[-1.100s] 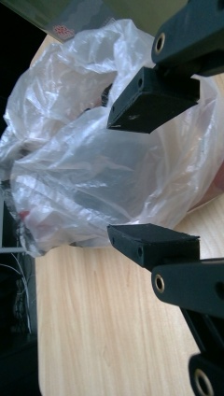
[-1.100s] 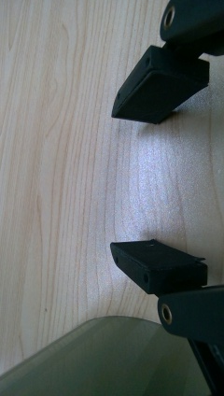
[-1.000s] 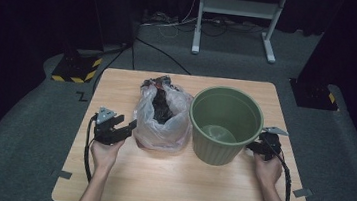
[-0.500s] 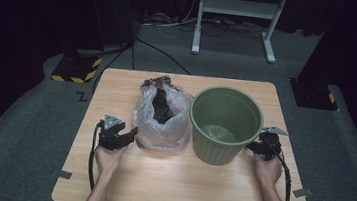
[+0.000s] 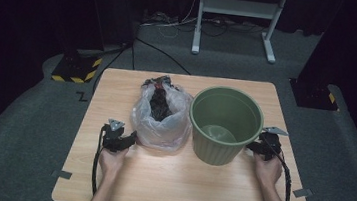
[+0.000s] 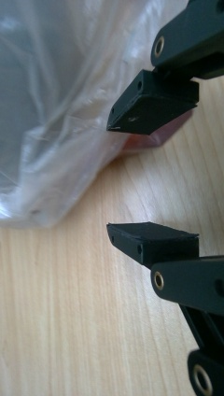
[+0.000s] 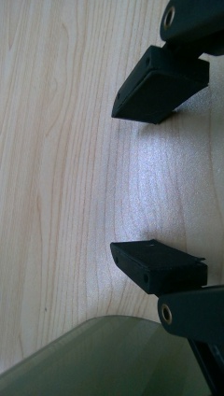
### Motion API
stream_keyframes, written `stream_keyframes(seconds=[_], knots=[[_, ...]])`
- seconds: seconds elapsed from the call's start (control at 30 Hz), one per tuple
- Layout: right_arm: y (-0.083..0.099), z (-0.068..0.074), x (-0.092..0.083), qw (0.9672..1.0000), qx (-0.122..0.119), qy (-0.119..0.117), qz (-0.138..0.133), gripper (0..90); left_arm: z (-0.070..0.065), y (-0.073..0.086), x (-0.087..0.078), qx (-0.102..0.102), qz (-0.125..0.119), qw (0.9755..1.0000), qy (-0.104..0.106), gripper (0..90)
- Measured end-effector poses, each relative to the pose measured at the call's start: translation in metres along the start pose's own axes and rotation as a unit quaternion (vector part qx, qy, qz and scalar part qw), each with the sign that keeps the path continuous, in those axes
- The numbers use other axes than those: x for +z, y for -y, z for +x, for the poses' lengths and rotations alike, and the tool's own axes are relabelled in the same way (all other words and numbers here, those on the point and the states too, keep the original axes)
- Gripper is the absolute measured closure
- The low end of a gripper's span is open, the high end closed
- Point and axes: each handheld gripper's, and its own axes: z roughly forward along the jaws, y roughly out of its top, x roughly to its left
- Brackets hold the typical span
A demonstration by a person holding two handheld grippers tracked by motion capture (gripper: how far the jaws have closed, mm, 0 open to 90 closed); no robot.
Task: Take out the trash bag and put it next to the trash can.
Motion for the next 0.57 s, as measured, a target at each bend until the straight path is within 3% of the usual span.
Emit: stream_keyframes(seconds=[0.1,0.23,0.57], knots=[[-0.0001,0.0002,-0.0001,1.0,0.001,0.0,0.001,29.7,0.0009,0.0022,0.0052,-0.001,0.009,0.9999,-0.012,43.4],[-0.0001,0.0004,-0.0002,1.0,0.001,-0.001,0.001,29.7,-0.0017,0.0014,0.007,0.011,0.013,0.9994,-0.031,43.1],[0.0,0.0004,-0.0001,1.0,-0.001,-0.002,0.001,29.8,-0.0019,0.0004,0.0087,0.016,0.023,0.9991,-0.032,36.3]])
